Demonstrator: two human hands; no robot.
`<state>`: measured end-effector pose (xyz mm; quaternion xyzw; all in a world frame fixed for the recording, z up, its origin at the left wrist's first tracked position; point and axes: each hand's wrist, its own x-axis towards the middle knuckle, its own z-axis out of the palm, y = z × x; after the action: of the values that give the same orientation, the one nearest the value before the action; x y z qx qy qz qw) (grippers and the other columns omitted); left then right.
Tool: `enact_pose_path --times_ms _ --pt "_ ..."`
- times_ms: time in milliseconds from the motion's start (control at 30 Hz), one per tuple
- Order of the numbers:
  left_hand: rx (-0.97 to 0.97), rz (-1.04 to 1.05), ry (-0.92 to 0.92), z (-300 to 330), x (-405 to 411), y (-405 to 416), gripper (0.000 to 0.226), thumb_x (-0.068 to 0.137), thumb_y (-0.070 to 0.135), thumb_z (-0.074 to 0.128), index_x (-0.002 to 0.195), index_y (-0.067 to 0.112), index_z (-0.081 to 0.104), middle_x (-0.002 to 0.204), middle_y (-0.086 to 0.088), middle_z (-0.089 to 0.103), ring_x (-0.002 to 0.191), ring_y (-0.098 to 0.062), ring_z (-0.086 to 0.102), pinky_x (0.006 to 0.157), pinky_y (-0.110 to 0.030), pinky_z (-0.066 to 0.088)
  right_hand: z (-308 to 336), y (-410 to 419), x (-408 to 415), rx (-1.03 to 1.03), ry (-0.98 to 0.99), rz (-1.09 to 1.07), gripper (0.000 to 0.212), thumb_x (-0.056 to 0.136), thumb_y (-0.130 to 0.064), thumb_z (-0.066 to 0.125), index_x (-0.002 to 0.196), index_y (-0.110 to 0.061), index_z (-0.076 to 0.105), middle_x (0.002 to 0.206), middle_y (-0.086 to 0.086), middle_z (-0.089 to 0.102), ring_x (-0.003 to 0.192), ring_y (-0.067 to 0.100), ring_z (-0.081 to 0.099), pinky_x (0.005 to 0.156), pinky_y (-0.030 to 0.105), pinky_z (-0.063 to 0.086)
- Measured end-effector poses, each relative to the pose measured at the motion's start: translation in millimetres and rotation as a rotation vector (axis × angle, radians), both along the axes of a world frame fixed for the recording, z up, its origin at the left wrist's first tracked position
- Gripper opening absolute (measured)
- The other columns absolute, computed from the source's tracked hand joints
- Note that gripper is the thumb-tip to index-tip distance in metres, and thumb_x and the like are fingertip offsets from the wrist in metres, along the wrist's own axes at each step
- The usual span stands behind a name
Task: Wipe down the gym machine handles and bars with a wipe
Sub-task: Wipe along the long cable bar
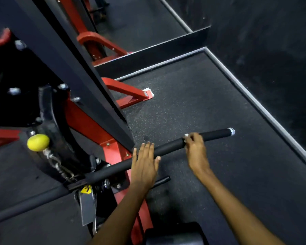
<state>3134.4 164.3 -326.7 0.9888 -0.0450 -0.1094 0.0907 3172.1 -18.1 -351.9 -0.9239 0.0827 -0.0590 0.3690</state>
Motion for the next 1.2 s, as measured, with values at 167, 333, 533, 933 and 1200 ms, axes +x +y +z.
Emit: enact_pose_path --times_ms 167,333,533,933,1200 --pt "-0.06 -0.114 0.017 -5 21 -34 0.073 0.091 0.048 0.011 0.14 0.01 0.047 0.14 -0.007 0.053 0.134 -0.025 0.045 0.118 -0.047 0.017 -16 -70 18 -0.165 0.019 0.022 0.027 0.084 0.008 0.055 0.109 0.002 0.064 0.105 0.019 0.055 0.099 0.032 0.054 0.087 0.03 0.04" --pt "-0.029 -0.121 -0.008 -17 18 -36 0.067 0.093 0.046 0.016 0.137 0.011 0.051 0.133 -0.006 0.058 0.128 -0.025 0.05 0.115 -0.048 0.026 -24 -71 37 0.072 0.206 -0.301 0.018 0.09 -0.001 0.047 0.099 0.002 0.062 0.089 0.006 0.048 0.092 0.028 0.054 0.068 0.015 0.028" --pt "-0.01 -0.129 0.062 -12 22 -33 0.052 0.105 0.04 0.026 0.151 0.018 0.026 0.153 0.001 0.035 0.143 -0.016 0.026 0.12 -0.039 0.002 -30 -44 2 -0.116 0.077 0.127 0.028 0.089 0.002 0.047 0.113 -0.004 0.062 0.11 0.015 0.05 0.1 0.029 0.046 0.086 0.033 0.037" --pt "-0.084 -0.132 0.131 -11 33 -58 0.053 0.104 0.042 0.025 0.15 0.016 0.027 0.148 -0.003 0.041 0.139 -0.018 0.033 0.121 -0.039 0.008 -43 -53 0 0.007 0.068 -0.012 0.05 0.082 -0.025 0.03 0.12 -0.007 0.058 0.118 0.012 0.05 0.1 0.024 0.046 0.082 0.022 0.033" --pt "-0.07 -0.114 0.161 -12 35 -68 0.052 0.105 0.04 0.022 0.151 0.017 0.027 0.144 -0.006 0.045 0.134 -0.025 0.04 0.119 -0.038 0.016 -53 -116 39 0.25 0.306 -0.428 0.015 0.092 -0.01 0.043 0.1 -0.006 0.056 0.09 0.006 0.047 0.083 0.016 0.041 0.066 0.028 0.029"
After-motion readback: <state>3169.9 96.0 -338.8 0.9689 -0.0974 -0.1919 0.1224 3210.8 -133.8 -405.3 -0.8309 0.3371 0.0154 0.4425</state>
